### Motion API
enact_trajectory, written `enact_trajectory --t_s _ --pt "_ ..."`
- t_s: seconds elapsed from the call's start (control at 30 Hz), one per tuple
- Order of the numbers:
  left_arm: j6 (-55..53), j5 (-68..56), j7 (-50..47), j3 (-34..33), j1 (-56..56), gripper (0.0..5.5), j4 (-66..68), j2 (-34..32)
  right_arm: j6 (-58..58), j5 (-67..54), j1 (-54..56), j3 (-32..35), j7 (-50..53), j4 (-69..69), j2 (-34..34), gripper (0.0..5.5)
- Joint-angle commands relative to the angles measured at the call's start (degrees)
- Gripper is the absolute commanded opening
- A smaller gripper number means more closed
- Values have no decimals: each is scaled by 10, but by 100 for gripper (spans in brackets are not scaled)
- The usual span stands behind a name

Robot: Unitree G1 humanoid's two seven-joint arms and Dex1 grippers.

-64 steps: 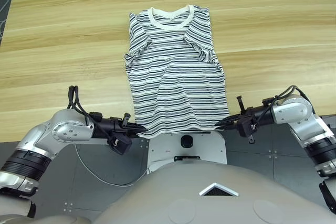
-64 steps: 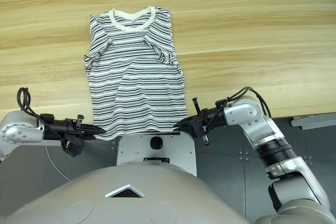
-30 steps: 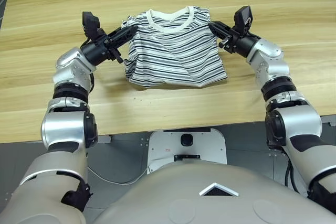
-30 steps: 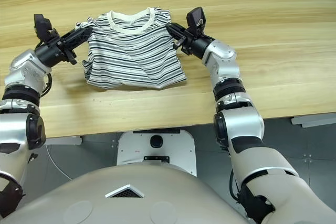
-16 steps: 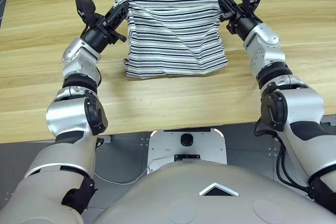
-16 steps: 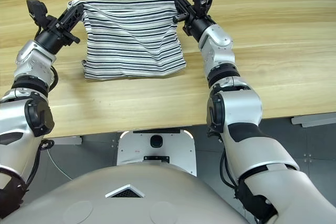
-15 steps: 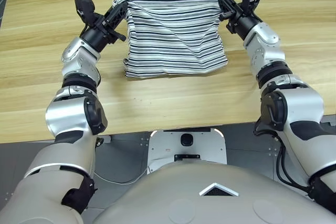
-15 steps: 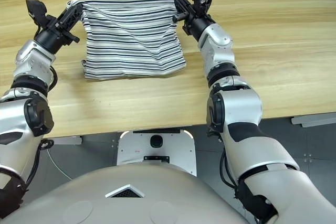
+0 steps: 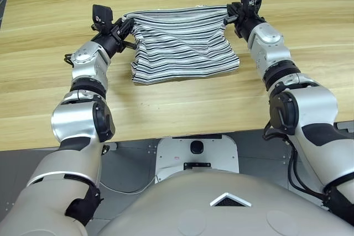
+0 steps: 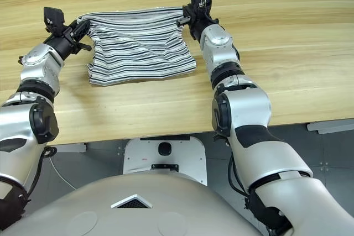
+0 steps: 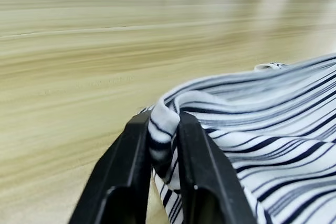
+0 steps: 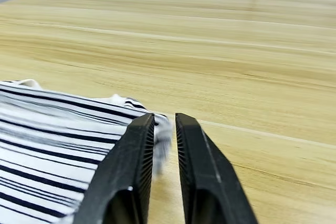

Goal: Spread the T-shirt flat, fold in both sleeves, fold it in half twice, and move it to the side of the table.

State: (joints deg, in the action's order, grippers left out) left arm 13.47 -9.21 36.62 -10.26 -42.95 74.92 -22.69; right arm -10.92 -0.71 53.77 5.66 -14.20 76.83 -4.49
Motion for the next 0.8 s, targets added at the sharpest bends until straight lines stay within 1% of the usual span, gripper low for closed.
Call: enact_trajectory --t_s 0.03,0.13,0.2,0.3,0.37,0.43,0.5,0.57,0.63,0.67,0.73,0.8 --pt "38 12 -28 -10 -22 137 -3 6 -37 35 10 -12 61 -2 -7 152" --pt "66 21 -52 -13 -27 183 -4 5 -79 70 12 -28 113 -4 -11 206" --pt "85 36 -98 -11 -34 209 -3 -4 -111 95 15 -42 158 -7 -16 235" --pt "96 60 -180 -7 -40 266 0 -21 -144 113 19 -46 208 -8 -24 300" --pt "108 68 -203 -6 -33 266 -7 -23 -152 112 16 -44 201 -8 -22 300" --pt "112 54 -208 -16 -10 266 -29 -6 -161 101 5 -38 177 -9 -17 300" --pt "108 23 -190 -29 29 266 -81 22 -172 85 -7 -26 161 -14 -12 300" --pt "74 -16 -177 -28 118 266 -237 56 -198 62 -30 -9 142 -24 -5 300" --pt "-9 -52 -201 -24 246 303 -460 86 -238 42 -68 4 122 -43 2 304" --pt "-46 -62 -212 -21 296 312 -543 94 -255 39 -84 5 116 -51 4 304" --pt "-136 -110 -234 -22 393 341 -682 114 -285 34 -112 5 108 -66 9 304" --pt "-224 -165 -256 -24 474 367 -787 126 -306 34 -130 3 109 -76 13 304"
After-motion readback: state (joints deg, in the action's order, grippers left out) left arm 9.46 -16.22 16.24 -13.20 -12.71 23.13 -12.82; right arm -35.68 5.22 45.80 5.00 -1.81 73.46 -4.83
